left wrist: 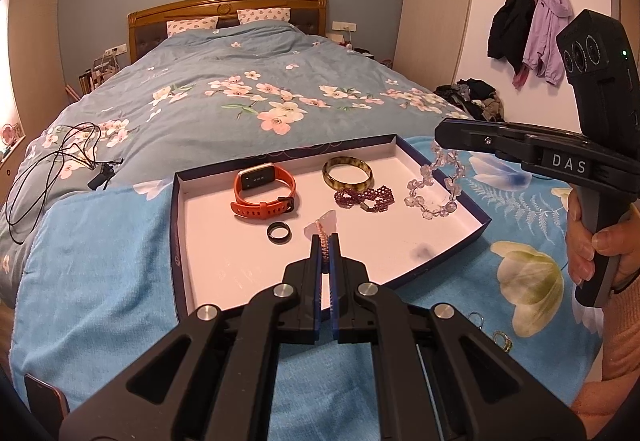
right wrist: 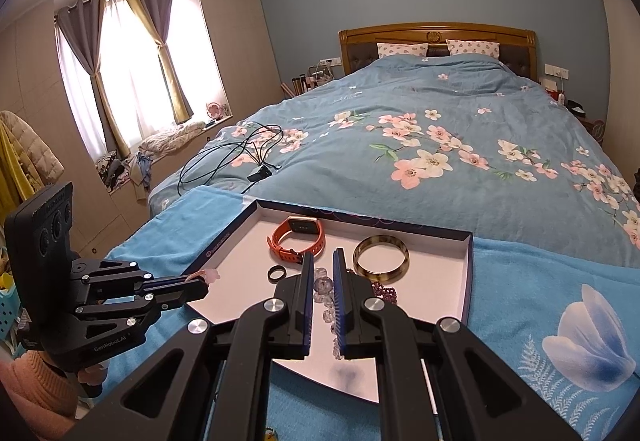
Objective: Organize jewelry
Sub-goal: 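Carry the hair tie with the left tool while the right tool carries the clear bracelet into the box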
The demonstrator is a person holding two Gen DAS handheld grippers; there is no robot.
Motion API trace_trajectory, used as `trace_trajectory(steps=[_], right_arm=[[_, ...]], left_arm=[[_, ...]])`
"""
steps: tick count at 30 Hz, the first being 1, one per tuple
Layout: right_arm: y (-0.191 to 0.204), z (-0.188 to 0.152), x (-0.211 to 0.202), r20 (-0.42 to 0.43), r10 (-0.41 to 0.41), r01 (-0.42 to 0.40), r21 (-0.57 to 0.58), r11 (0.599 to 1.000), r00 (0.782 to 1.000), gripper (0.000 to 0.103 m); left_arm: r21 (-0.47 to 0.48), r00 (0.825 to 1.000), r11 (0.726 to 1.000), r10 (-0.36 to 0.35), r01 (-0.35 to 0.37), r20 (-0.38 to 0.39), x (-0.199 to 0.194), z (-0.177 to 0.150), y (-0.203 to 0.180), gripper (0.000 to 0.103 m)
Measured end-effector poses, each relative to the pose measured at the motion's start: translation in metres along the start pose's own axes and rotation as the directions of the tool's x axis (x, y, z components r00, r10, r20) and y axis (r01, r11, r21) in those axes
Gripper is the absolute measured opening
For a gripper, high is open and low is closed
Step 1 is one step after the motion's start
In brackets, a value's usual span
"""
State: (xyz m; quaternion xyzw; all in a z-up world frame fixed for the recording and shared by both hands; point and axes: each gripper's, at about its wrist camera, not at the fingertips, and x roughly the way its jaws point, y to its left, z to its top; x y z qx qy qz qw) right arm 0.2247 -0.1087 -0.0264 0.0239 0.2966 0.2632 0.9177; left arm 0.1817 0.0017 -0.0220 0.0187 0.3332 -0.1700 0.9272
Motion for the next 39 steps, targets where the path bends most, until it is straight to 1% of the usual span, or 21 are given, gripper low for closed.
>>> trace_trajectory(steps=[26, 39], right_arm=[[-0.002, 0.001, 0.024, -0.025, 0.005, -0.004, 0.006, 1.0, 1.0, 0.008], [-0.007, 0.003, 0.048, -0.06, 0.009, -0.007, 0.033, 0.999, 0.998, 0.008]], left_arm=[[-0.017, 0.999, 1.0, 0.015, -0.016, -0.048, 0.026, 0.001, 0.013, 0.004], [-0.015, 0.996, 1.0, 0.022, -0.024, -0.085, 0.046, 0.004, 0.017, 0.004]])
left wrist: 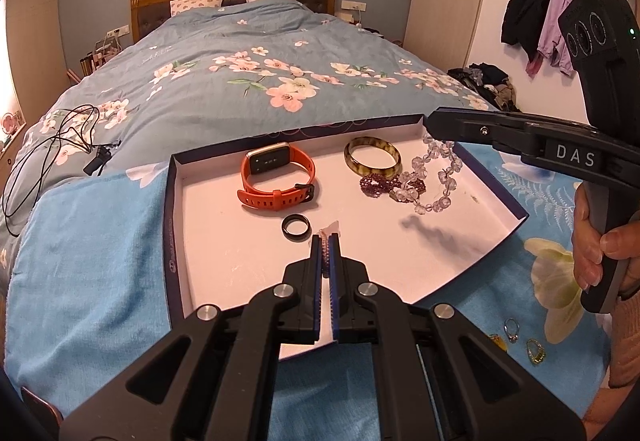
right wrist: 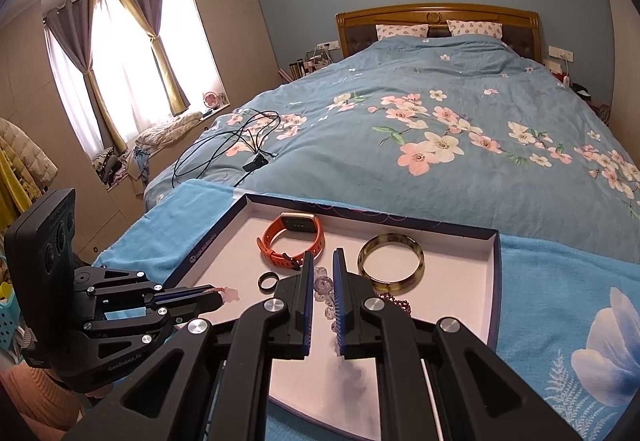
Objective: Organize jewelry
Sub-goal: 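Carry the hair tie with the left tool while the right tool carries the clear bracelet into the box, then open the left tool to drop the hair tie while the right tool releases the bracelet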
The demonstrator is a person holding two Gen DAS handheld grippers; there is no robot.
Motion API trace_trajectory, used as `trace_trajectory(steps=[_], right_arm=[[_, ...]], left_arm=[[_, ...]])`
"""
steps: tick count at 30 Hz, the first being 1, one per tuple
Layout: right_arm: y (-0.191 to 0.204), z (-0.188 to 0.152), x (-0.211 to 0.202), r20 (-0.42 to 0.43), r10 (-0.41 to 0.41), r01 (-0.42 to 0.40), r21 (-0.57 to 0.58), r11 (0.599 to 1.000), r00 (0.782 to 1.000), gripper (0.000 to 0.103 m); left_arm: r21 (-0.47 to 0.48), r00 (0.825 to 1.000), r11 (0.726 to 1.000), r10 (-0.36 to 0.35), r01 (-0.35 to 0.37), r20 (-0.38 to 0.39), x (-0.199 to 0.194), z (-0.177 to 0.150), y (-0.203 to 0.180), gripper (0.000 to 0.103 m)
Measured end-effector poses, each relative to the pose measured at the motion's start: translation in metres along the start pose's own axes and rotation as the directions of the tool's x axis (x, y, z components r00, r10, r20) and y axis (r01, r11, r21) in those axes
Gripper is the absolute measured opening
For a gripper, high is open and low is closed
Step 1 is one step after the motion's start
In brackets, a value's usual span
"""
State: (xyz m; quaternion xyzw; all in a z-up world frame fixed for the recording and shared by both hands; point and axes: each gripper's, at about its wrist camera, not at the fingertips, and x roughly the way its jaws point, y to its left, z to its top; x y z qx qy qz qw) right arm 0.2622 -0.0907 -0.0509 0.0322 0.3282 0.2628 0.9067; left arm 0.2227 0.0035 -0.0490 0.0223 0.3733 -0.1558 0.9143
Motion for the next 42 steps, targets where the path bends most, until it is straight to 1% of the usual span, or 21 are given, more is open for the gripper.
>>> trace_trajectory(steps=[7, 11, 21, 26, 27, 28, 29, 30, 31, 32, 33, 37, 39, 42], right_arm=[[-0.004, 0.005, 0.013, -0.022, -0.006, 0.006, 0.011, 1.0, 1.0, 0.008], [-0.008, 0.005, 0.022, -0.041, -0.021, 0.022, 0.015, 1.0, 0.999, 0.008], [-0.027, -0.001, 0.041, -0.094, -0.064, 0.068, 0.041, 0.997, 0.994, 0.008], [-0.033, -0.003, 0.041, -0.097, -0.077, 0.084, 0.062, 0.995, 0.992, 0.011], [-0.033, -0.003, 0.04, -0.095, -0.082, 0.089, 0.064, 0.994, 0.992, 0.012], [-0.034, -0.003, 0.038, -0.092, -0.087, 0.093, 0.068, 0.993, 0.992, 0.016], [-0.034, -0.004, 0.036, -0.089, -0.085, 0.091, 0.07, 0.993, 0.992, 0.018], [-0.034, -0.004, 0.033, -0.085, -0.085, 0.091, 0.071, 0.993, 0.993, 0.019], [-0.034, -0.004, 0.031, -0.08, -0.087, 0.093, 0.072, 0.993, 0.993, 0.024], [-0.034, -0.005, 0.025, -0.071, -0.088, 0.093, 0.074, 0.993, 0.994, 0.029], [-0.034, -0.006, 0.022, -0.067, -0.085, 0.09, 0.076, 0.993, 0.994, 0.03], [-0.029, -0.012, 0.0, -0.037, -0.074, 0.076, 0.067, 0.995, 0.997, 0.033], [-0.024, -0.015, -0.014, -0.02, -0.067, 0.068, 0.054, 0.996, 0.998, 0.034], [-0.014, -0.023, -0.032, -0.007, -0.041, 0.041, 0.029, 0.999, 0.999, 0.034]], left_arm=[[-0.008, 1.0, 1.0, 0.005, -0.005, -0.024, 0.013, 0.005, 0.005, 0.004], [-0.025, 0.999, 1.0, 0.004, -0.005, -0.053, 0.026, 0.006, 0.01, 0.003], [-0.052, 0.995, 0.999, 0.008, -0.013, -0.096, 0.049, 0.006, 0.018, 0.004], [-0.068, 0.994, 0.997, 0.016, -0.023, -0.108, 0.057, 0.007, 0.022, 0.009], [-0.076, 0.994, 0.997, 0.018, -0.026, -0.107, 0.058, 0.007, 0.023, 0.011], [-0.08, 0.994, 0.996, 0.022, -0.03, -0.103, 0.057, 0.007, 0.024, 0.012], [-0.084, 0.995, 0.996, 0.025, -0.033, -0.098, 0.056, 0.007, 0.024, 0.013], [-0.089, 0.996, 0.995, 0.027, -0.035, -0.089, 0.053, 0.007, 0.026, 0.016], [-0.094, 0.997, 0.995, 0.033, -0.04, -0.076, 0.049, 0.007, 0.027, 0.023], [-0.098, 0.997, 0.994, 0.046, -0.051, -0.059, 0.044, 0.008, 0.028, 0.026], [-0.099, 0.998, 0.993, 0.053, -0.057, -0.045, 0.038, 0.008, 0.028, 0.029], [-0.099, 0.998, 0.993, 0.066, -0.063, 0.02, 0.009, 0.005, 0.029, 0.033], [-0.081, 0.997, 0.995, 0.069, -0.066, 0.039, -0.006, 0.0, 0.026, 0.033], [-0.035, 0.997, 0.998, 0.055, -0.053, 0.058, -0.026, -0.011, 0.017, 0.033]])
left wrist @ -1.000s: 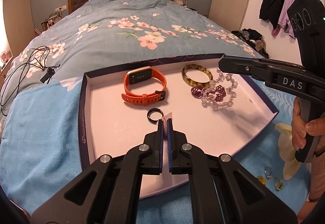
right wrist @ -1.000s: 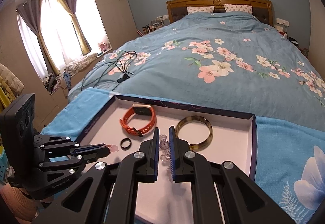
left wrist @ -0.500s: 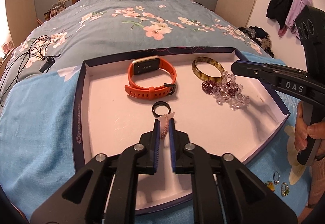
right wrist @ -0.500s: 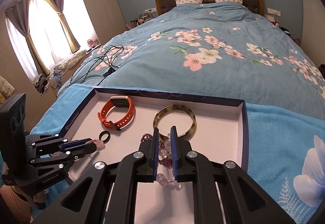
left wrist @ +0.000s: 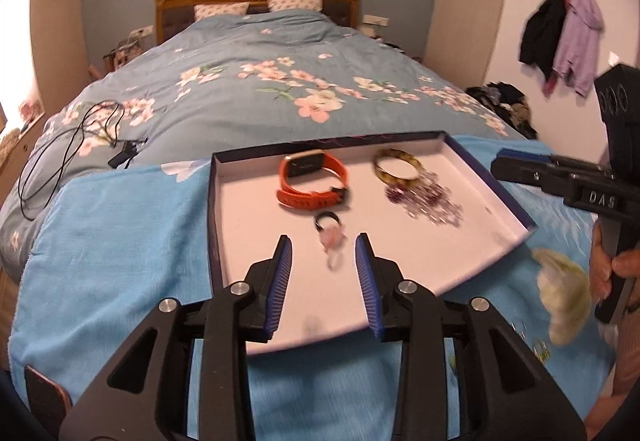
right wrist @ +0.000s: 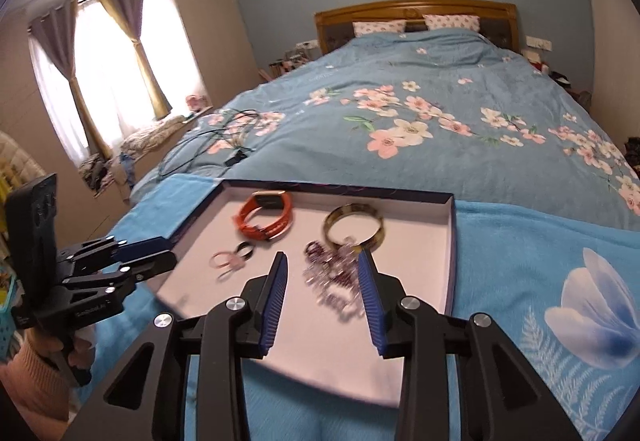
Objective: Organize jewelry
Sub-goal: 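Open the left tool to drop the hair tie while the right tool releases the bracelet, then withdraw both open tools from the box toward the rings on the duvet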
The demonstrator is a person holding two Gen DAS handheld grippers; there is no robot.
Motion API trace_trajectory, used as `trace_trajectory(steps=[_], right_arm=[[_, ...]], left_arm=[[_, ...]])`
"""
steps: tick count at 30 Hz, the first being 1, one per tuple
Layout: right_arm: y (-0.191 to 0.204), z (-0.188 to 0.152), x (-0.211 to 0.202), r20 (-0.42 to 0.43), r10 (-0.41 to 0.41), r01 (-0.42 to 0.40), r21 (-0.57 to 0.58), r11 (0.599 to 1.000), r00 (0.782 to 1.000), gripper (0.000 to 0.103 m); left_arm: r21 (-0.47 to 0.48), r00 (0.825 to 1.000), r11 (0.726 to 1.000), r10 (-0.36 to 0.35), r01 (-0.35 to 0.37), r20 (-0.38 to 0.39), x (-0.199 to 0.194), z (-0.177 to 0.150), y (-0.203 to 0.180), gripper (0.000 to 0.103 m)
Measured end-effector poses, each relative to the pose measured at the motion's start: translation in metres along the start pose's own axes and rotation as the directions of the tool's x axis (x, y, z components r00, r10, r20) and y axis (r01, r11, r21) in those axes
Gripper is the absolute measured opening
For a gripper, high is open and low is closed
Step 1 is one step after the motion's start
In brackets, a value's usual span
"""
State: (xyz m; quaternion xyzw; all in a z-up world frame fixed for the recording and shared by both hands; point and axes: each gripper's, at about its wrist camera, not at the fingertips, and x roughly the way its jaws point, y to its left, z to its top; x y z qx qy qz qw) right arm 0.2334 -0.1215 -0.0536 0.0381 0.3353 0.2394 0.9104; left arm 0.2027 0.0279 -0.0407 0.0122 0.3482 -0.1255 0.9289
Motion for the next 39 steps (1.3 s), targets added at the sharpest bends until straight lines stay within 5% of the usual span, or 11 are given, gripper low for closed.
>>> trace_trajectory(steps=[20, 39], right_arm=[[0.033, -0.094, -0.035, -0.115, 0.018, -0.025, -0.064, 0.998, 0.993, 0.034], [0.042, -0.13, -0.045, -0.184, -0.012, -0.006, -0.098, 0.995, 0.983, 0.034]], left_arm=[[0.082, 0.988, 0.986, -0.138, 0.144, -0.068, -0.04, -0.071, -0.049, 0.033], [0.075, 0.972, 0.976, -0.192, 0.203, -0.138, -0.017, -0.071, -0.067, 0.034]])
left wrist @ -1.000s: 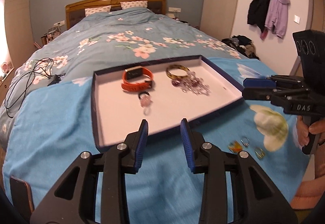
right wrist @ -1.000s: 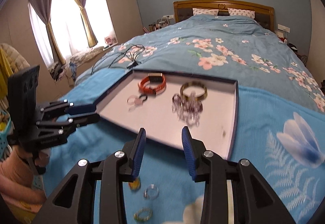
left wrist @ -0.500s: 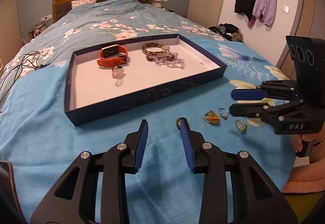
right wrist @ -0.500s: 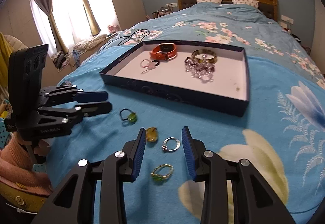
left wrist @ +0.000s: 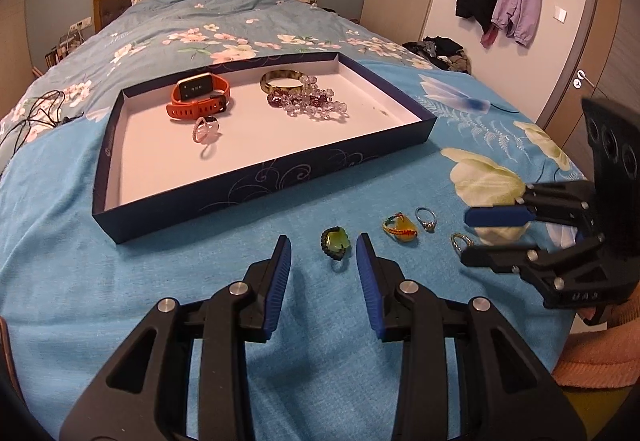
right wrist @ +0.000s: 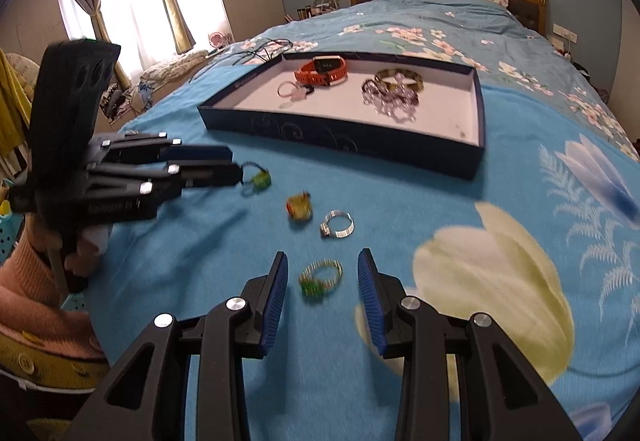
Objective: Organize jewelry
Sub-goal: 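Withdraw both open tools from the box toward the rings on the duvet, then grasp the green-stone ring with the left tool while the right tool grasps the gold ring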
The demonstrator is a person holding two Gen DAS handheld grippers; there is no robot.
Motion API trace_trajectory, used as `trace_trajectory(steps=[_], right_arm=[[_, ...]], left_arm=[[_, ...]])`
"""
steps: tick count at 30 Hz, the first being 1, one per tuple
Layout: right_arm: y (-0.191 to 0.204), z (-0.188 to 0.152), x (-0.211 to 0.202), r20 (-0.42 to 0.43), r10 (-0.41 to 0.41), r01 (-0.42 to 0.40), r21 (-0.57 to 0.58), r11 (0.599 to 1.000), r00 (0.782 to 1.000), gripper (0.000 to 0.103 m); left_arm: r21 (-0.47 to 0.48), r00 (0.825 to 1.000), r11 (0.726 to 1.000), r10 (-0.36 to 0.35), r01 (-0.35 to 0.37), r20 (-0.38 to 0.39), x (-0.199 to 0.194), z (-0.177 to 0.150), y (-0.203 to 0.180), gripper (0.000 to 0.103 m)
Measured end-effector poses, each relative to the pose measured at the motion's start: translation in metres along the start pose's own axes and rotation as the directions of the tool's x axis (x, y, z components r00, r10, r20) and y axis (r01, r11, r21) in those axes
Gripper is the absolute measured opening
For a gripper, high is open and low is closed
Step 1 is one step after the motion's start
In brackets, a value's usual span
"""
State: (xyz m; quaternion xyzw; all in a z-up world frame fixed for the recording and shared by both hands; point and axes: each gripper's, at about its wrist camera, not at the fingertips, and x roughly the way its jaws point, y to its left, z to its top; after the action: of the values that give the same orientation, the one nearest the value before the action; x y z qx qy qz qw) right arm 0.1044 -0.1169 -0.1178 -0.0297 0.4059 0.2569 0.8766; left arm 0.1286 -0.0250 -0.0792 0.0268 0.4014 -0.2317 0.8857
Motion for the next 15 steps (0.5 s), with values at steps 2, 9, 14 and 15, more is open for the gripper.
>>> trace_trajectory(steps=[2, 9, 14, 15], right_arm=[[0.0, -0.003, 0.001, -0.006, -0.006, 0.006, 0.006, 1.0, 1.0, 0.034], [0.011, -0.004, 0.005, -0.002, -0.054, 0.053, -0.042, 0.998, 0.999, 0.027], [0.009, -0.004, 0.005, 0.004, -0.055, 0.055, -0.035, 0.998, 0.998, 0.015], [0.009, -0.004, 0.004, 0.005, -0.055, 0.055, -0.032, 0.998, 0.998, 0.014]], left_arm=[[-0.004, 1.0, 1.0, -0.002, 0.002, -0.016, 0.005, 0.002, 0.0, 0.034], [-0.01, 0.999, 1.0, -0.016, 0.016, -0.049, 0.019, 0.006, -0.002, 0.032], [-0.002, 0.998, 1.0, -0.009, 0.009, -0.067, 0.025, 0.007, -0.006, 0.019], [-0.002, 0.998, 1.0, -0.008, 0.008, -0.068, 0.025, 0.007, -0.006, 0.016]])
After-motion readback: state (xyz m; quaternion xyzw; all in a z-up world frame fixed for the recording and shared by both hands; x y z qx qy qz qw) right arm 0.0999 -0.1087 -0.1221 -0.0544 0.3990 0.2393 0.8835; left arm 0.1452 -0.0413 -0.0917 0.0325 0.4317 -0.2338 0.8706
